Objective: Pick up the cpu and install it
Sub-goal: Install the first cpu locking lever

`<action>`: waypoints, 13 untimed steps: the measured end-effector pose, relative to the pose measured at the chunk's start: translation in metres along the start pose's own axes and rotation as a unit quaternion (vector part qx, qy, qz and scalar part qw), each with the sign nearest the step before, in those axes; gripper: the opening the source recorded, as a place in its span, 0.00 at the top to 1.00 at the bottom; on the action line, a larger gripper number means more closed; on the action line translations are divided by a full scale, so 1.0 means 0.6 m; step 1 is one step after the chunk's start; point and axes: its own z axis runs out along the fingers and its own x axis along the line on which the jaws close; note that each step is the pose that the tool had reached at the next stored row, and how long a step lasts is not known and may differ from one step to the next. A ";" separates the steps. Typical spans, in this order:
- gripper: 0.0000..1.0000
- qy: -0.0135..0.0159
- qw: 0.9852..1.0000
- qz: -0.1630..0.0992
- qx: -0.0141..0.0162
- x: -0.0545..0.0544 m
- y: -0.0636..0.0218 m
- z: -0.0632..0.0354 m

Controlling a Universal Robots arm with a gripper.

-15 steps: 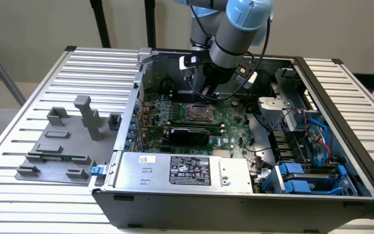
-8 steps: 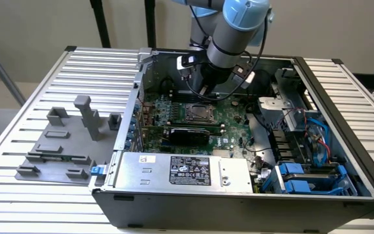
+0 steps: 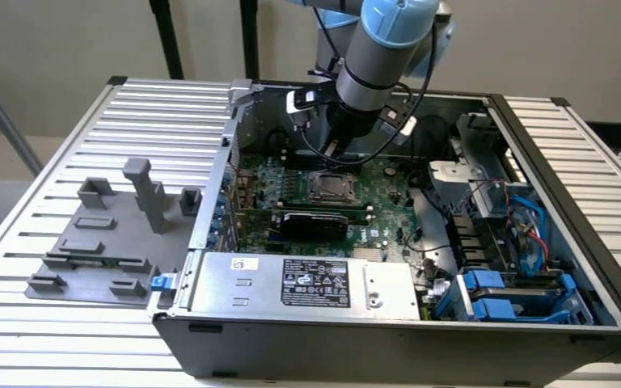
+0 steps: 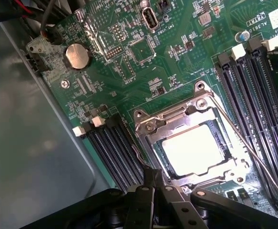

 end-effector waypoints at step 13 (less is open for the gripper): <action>0.89 0.002 1.000 0.005 0.000 0.005 -0.004 0.002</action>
